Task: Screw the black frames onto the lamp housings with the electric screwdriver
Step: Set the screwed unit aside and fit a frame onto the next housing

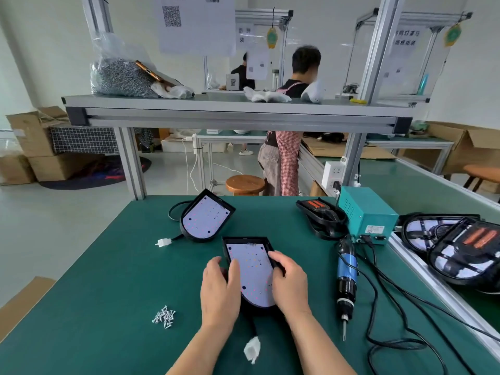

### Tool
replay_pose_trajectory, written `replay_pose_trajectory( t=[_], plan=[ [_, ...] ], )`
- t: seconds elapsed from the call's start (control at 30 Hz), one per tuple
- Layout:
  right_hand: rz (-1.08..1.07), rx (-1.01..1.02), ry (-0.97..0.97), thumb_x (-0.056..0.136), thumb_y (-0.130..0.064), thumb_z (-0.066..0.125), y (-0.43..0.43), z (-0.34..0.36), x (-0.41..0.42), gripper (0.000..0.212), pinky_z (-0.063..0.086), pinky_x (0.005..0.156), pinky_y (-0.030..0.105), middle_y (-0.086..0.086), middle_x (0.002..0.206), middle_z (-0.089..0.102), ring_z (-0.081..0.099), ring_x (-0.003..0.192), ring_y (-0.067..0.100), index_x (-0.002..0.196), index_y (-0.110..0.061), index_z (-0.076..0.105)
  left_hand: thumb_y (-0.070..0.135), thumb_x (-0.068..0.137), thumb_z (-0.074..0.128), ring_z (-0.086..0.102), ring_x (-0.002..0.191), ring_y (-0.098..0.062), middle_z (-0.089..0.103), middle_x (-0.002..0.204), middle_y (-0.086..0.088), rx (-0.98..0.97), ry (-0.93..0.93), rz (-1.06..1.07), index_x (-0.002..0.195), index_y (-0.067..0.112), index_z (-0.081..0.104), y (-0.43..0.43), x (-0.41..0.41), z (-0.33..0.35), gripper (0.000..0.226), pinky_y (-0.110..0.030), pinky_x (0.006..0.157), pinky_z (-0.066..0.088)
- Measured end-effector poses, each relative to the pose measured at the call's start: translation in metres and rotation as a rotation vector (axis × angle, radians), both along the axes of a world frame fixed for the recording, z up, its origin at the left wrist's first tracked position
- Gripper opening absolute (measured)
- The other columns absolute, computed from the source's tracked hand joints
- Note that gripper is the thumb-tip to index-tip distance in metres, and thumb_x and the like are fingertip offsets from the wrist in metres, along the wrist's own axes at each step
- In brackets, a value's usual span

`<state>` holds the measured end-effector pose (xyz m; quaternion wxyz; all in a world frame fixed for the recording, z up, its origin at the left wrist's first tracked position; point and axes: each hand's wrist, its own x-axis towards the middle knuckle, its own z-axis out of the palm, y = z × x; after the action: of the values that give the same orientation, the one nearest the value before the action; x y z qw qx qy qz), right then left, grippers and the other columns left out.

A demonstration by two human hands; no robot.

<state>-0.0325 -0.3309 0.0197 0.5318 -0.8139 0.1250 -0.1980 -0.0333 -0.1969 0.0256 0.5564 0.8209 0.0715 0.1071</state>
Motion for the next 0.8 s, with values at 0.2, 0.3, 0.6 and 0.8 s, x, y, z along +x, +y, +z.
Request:
replay_pose_trajectory(
  t=[0.2, 0.3, 0.6, 0.8],
  plan=[
    [-0.044, -0.064, 0.032, 0.091, 0.008, 0.048, 0.000, -0.006, -0.026, 0.047, 0.025, 0.090, -0.006, -0.002, 0.130, 0.066, 0.055, 0.117, 0.005, 0.127, -0.012, 0.068, 0.025, 0.089, 0.058, 0.060, 0.085, -0.001, 0.064, 0.090, 0.014, -0.079, 0.001, -0.122, 0.126, 0.022, 0.055, 0.009, 0.008, -0.005, 0.037, -0.019, 0.066, 0.041],
    [-0.008, -0.049, 0.087, 0.090, 0.004, 0.050, -0.010, 0.002, -0.027, 0.047, 0.037, 0.099, 0.012, -0.007, 0.125, 0.068, 0.058, 0.120, 0.008, 0.128, -0.018, 0.067, 0.016, 0.090, 0.059, 0.060, 0.075, -0.007, 0.065, 0.083, 0.006, -0.093, 0.000, -0.118, 0.126, 0.024, 0.054, 0.008, 0.008, -0.008, 0.037, -0.020, 0.060, 0.039],
    [-0.134, -0.484, 0.225, 0.097, -0.008, 0.052, -0.085, 0.048, 0.055, 0.043, 0.042, 0.107, 0.038, 0.009, 0.143, 0.052, 0.050, 0.131, 0.026, 0.141, -0.010, 0.053, 0.022, 0.093, 0.058, 0.045, 0.048, -0.002, 0.049, 0.047, 0.016, -0.096, -0.057, -0.140, 0.120, 0.023, 0.060, 0.005, 0.016, -0.018, 0.027, -0.013, 0.048, 0.038],
    [-0.194, -0.889, 0.563, 0.091, -0.013, 0.060, -0.131, 0.055, 0.098, 0.056, 0.043, 0.109, 0.045, 0.014, 0.146, 0.043, 0.038, 0.136, 0.033, 0.144, -0.009, 0.042, 0.029, 0.097, 0.056, 0.044, 0.048, -0.002, 0.048, 0.048, 0.018, -0.112, -0.075, -0.154, 0.130, 0.022, 0.061, 0.004, 0.017, -0.021, 0.034, -0.011, 0.049, 0.039]
  ],
)
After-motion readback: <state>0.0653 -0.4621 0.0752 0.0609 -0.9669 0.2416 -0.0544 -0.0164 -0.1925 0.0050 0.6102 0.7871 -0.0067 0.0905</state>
